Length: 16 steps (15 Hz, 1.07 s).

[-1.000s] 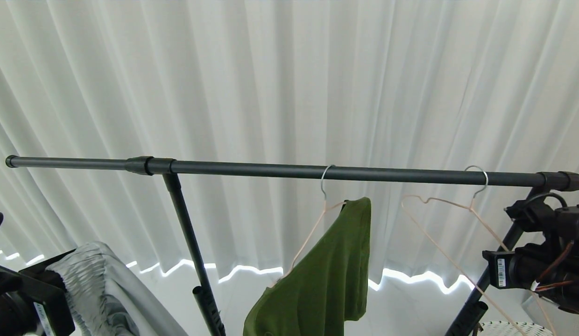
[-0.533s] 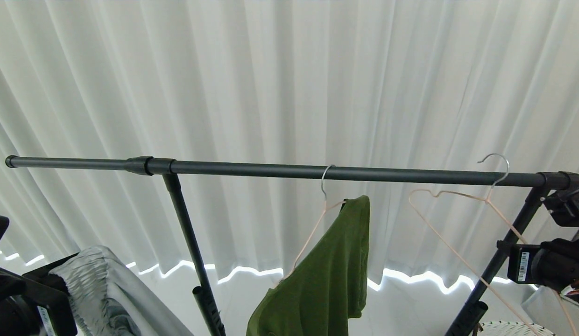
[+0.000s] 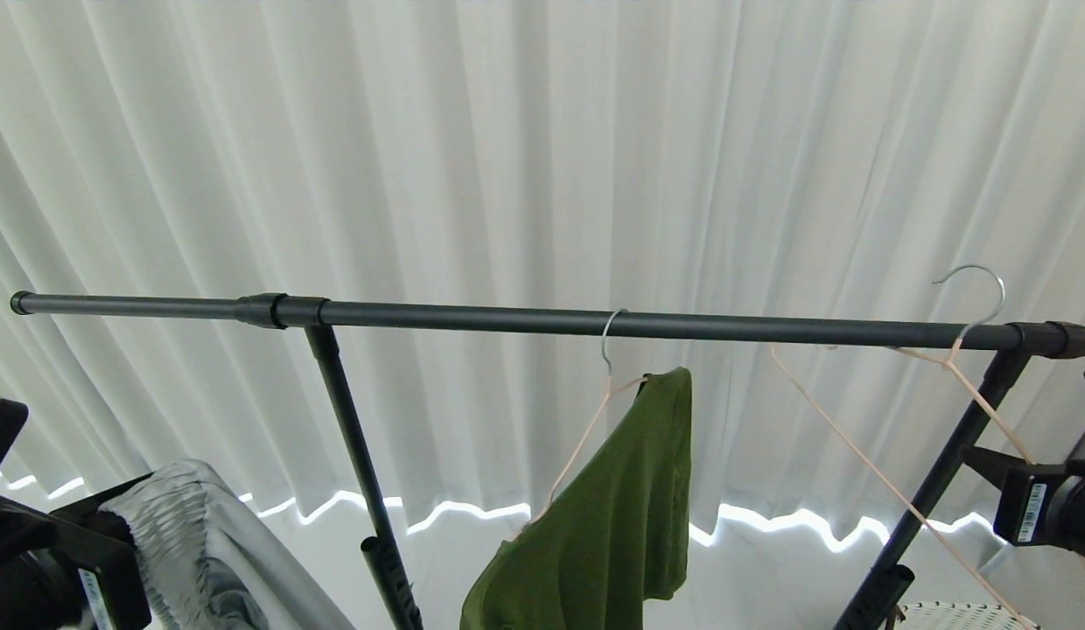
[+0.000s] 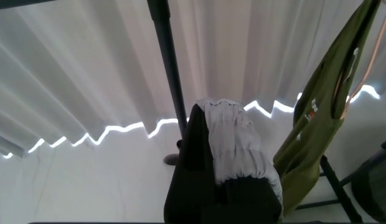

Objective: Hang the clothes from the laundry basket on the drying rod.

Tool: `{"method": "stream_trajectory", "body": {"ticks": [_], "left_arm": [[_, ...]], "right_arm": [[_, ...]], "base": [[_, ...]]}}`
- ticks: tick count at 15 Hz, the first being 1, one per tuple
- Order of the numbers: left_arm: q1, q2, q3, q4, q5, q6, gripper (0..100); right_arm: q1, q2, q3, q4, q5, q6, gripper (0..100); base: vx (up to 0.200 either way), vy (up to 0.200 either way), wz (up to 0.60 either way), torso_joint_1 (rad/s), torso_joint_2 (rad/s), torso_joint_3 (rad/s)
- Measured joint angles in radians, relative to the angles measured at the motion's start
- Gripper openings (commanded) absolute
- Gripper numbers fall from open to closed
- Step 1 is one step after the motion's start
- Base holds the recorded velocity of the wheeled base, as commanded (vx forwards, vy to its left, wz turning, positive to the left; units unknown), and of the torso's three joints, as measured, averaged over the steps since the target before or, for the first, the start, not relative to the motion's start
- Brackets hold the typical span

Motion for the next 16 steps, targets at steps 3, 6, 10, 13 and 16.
{"method": "stream_trajectory", "body": {"ticks": [3, 6, 10, 13, 16], "left_arm": [[0.004, 0.004, 0.0, 0.0, 0.0, 0.0, 0], [0.004, 0.01, -0.001, 0.001, 0.0, 0.001, 0], [0.004, 0.013, 0.0, 0.0, 0.0, 0.002, 0], [0.004, 0.014, 0.0, 0.0, 0.0, 0.002, 0], [0.004, 0.014, 0.0, 0.0, 0.0, 0.001, 0]], "right_arm": [[0.0, -0.016, 0.001, 0.001, 0.0, -0.001, 0], [0.0, -0.02, 0.002, 0.0, 0.0, -0.001, 0], [0.0, -0.023, 0.003, -0.001, 0.0, -0.002, 0], [0.001, -0.023, 0.005, 0.0, 0.001, -0.003, 0], [0.002, -0.023, 0.007, -0.001, 0.001, -0.012, 0]], "base": [[-0.2, 0.0, 0.0, 0.002, 0.0, 0.005], [-0.2, 0.0, 0.0, 0.005, 0.01, -0.002], [-0.2, 0.0, 0.0, -0.005, 0.0, 0.001], [-0.2, 0.0, 0.0, 0.001, 0.01, 0.002], [-0.067, 0.0, 0.0, 0.002, 0.0, 0.001]]}}
